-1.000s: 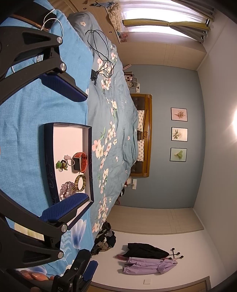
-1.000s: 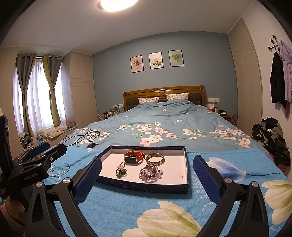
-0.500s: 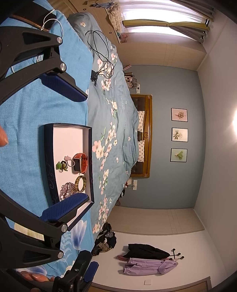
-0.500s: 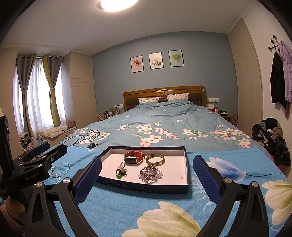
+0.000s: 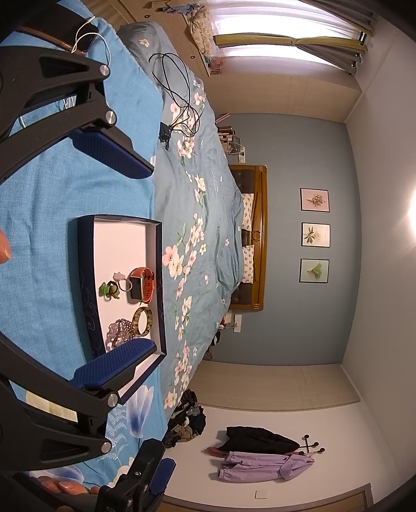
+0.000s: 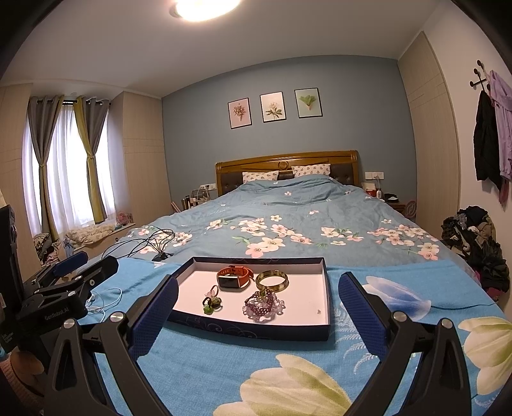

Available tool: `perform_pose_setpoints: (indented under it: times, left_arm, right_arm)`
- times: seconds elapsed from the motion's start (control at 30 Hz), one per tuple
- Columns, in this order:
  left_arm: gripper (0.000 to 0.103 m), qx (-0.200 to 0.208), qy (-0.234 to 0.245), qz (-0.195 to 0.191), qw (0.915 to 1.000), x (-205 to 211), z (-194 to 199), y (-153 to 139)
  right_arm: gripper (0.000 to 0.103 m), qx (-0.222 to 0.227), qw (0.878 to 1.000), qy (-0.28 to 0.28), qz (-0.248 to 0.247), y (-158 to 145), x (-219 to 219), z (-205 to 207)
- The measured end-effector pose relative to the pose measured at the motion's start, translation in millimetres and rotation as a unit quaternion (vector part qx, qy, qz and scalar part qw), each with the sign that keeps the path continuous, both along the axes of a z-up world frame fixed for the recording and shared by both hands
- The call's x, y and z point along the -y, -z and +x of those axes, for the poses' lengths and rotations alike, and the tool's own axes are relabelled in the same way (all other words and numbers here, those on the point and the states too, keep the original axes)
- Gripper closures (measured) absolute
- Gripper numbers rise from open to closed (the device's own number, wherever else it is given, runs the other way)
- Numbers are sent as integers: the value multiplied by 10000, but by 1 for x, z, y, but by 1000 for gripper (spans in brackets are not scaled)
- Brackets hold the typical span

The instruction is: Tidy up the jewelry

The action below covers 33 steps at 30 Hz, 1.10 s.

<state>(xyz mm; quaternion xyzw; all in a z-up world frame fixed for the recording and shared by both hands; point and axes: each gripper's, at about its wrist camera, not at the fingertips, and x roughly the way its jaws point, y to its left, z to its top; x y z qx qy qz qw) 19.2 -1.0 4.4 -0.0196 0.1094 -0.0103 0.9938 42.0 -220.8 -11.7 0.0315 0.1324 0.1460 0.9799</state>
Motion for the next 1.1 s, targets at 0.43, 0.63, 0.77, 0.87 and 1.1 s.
perform_pose_setpoints:
  times: [0.43,0.63,0.77,0.87,1.1]
  left_arm:
    - [5,-56,-1,18,10000,-2,0,3]
    - [5,-56,-17,59,10000,0,-1,4]
    - [5,13,-21,141,9999,4,-3,4]
    - [5,-31,103,80,9999,4,-1,4]
    - [5,-680,154,-185,9974,-10,17,15]
  right_arm:
    - [6,-49,10000,-3,16,2,1,2]
    - [6,-62,10000,1,25,3,4,2]
    - [6,-84,10000,5,13,5,3,2]
    - [6,-118,9999,14,-14,7,3,3]
    - [6,-802,9940,442,-594,19,20,33]
